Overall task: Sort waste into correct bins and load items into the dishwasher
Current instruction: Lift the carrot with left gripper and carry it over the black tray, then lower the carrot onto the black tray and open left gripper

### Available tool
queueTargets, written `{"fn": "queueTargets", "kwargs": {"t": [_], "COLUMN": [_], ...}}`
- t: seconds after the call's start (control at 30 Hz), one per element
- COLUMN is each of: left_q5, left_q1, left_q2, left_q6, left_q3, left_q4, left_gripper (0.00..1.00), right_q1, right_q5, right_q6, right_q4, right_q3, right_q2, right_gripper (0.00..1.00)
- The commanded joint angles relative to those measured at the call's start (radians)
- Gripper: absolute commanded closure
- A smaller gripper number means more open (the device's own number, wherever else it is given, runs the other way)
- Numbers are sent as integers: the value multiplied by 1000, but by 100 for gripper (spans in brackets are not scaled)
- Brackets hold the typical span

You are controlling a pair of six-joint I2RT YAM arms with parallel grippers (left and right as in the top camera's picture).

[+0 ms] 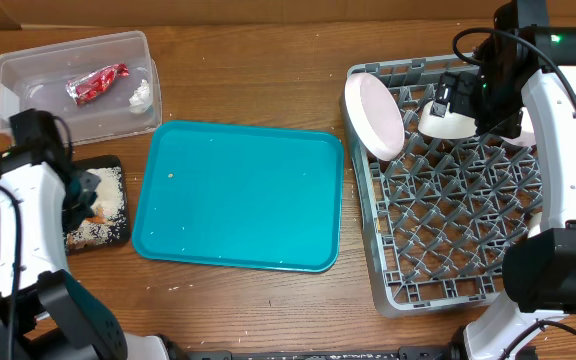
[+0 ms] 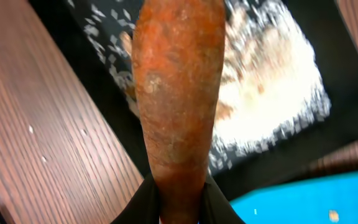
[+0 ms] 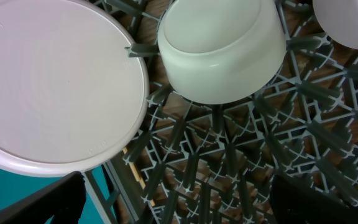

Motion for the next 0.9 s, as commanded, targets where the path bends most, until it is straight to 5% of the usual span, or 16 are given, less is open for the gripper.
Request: {"fn": "queueTargets", "kwargs": {"t": [0.0,0.43,0.57,0.7,0.87], "left_q5": [-47,-47,-33,-26,-8], "left_q1": [49,72,72,72,73], "left_q2": [10,216,262,265,265], "left_q6": [19,53,76,83,158], "left_q3": [13,13,13,15,58], "left_q4": [27,105,105,99,49], "left_gripper": [90,86,70,66,45], "right_q1": [0,0,0,0,0], "right_q5": [-5,-6,-6,-5,-5], "right_q6": [-7,-7,-7,-7,-7], "right_q4": [2,-2,-2,-2,-2], "right_q3": [20,20,20,20,20], "right_q2": [-32,-32,-32,-32,-32], "right_gripper": [3,3,2,2,2]}}
